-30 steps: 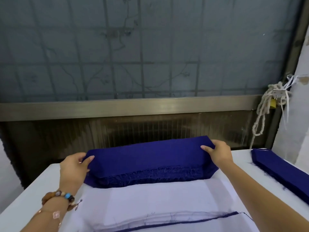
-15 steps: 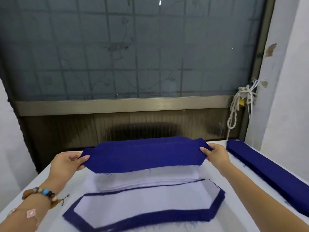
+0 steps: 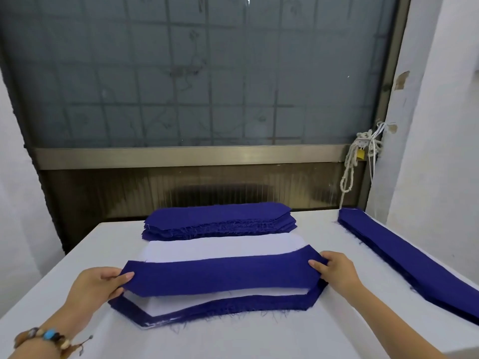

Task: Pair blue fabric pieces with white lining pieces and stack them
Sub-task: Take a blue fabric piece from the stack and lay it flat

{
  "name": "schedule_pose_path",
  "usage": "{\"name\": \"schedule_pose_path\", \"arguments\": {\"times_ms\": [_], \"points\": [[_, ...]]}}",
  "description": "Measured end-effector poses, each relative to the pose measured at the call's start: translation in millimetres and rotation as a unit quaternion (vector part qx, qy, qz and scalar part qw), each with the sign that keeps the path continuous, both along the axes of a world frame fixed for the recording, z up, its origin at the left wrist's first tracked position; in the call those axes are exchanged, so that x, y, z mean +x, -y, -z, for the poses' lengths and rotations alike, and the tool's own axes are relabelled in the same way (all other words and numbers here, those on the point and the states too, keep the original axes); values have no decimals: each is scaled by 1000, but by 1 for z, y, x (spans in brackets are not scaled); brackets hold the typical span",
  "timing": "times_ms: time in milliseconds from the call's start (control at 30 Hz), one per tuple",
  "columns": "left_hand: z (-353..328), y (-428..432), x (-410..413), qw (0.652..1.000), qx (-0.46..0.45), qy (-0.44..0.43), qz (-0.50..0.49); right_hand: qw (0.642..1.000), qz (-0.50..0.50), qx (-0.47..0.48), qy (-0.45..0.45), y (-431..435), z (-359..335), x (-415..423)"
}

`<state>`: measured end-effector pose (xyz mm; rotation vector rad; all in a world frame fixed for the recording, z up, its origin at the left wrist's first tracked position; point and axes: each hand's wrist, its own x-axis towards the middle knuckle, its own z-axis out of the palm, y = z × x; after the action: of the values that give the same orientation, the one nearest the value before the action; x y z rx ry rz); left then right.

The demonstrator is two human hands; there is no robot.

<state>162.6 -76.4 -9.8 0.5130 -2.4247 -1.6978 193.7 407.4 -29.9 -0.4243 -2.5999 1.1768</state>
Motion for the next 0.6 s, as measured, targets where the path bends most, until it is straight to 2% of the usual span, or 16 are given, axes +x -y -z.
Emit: {"name": "schedule_pose_path", "arguments": {"times_ms": [133, 267, 600], "points": [[22, 2, 9, 1000, 11, 12, 10, 1000, 13, 1, -28, 3, 12, 9], [37, 4, 15, 1000, 2, -13, 22, 997, 28, 7, -68, 9, 21, 13], [37, -4, 19, 991, -103, -83, -6, 995, 62, -41, -69, 7, 23, 6]]}}
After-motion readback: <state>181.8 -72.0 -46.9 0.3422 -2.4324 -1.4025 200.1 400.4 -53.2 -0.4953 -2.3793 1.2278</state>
